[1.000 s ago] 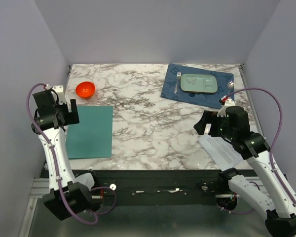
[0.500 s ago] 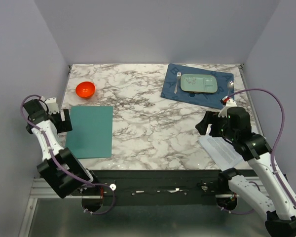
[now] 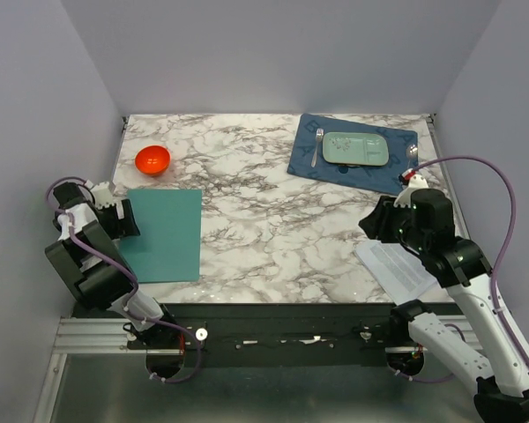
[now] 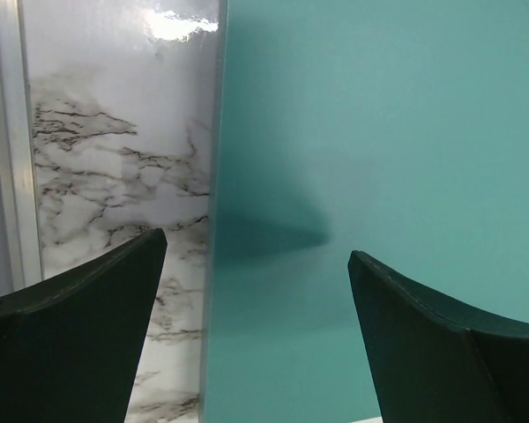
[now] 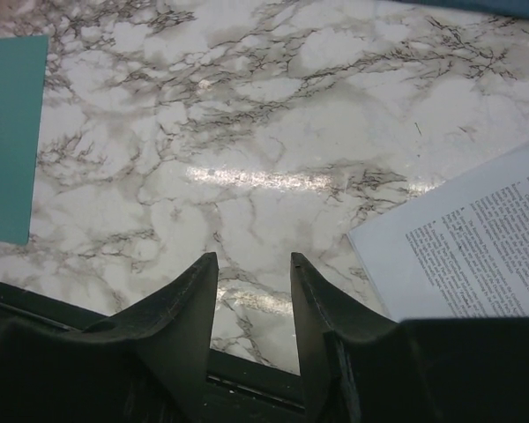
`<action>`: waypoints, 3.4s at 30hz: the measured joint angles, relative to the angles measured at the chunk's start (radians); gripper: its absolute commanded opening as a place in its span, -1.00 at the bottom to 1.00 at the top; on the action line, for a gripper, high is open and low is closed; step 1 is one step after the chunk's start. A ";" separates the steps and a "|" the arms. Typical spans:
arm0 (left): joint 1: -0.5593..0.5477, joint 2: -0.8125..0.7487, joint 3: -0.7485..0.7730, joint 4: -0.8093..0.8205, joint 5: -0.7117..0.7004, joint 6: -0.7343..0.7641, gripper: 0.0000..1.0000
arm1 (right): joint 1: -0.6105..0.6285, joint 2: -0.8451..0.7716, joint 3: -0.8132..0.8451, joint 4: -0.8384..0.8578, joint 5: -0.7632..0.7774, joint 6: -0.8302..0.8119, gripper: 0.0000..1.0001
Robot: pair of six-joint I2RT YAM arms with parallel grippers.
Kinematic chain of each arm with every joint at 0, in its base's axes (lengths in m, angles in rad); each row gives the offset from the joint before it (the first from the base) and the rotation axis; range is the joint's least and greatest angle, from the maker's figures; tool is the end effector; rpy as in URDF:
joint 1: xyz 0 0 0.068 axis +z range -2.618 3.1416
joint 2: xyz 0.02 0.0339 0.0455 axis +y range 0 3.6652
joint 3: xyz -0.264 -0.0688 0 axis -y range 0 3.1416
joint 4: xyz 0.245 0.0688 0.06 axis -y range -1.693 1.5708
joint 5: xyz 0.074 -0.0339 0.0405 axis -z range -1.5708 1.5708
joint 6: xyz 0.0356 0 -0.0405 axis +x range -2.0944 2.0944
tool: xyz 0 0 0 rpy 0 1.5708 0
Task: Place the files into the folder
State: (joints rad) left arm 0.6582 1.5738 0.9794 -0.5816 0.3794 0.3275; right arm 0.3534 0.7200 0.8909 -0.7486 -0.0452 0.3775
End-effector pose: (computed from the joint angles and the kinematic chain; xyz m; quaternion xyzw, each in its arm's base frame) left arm 0.2442 0.1722 0.1912 -0.1220 0.9559 -0.0718 0.2572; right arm 0.1350 0.0515 0.3285 -0.0002 0.8791 0.1888 0.4377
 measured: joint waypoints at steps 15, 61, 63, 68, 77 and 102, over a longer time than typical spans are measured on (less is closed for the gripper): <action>-0.241 -0.037 -0.126 0.067 -0.057 0.028 0.98 | 0.000 0.030 0.011 0.019 -0.008 0.043 -0.03; -0.355 -0.180 -0.248 0.133 -0.323 0.301 0.78 | 0.713 0.930 0.185 0.493 0.218 0.603 0.17; -0.392 -0.198 -0.280 0.166 -0.353 0.316 0.79 | 0.713 0.912 0.175 0.494 0.222 0.603 0.18; -0.517 -0.238 -0.333 0.250 -0.433 0.348 0.81 | 0.713 0.826 0.134 0.492 0.248 0.601 0.18; -0.666 -0.280 -0.344 0.181 -0.457 0.364 0.98 | 0.712 0.723 0.086 0.422 0.319 0.663 0.23; -1.230 -0.219 -0.112 -0.021 -0.377 -0.029 0.98 | 0.726 0.470 -0.221 0.294 0.330 0.946 0.25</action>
State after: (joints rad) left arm -0.5716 1.3552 0.8673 -0.6029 0.0021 0.2989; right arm 1.0790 1.1896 0.6701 -0.4541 0.2848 1.3235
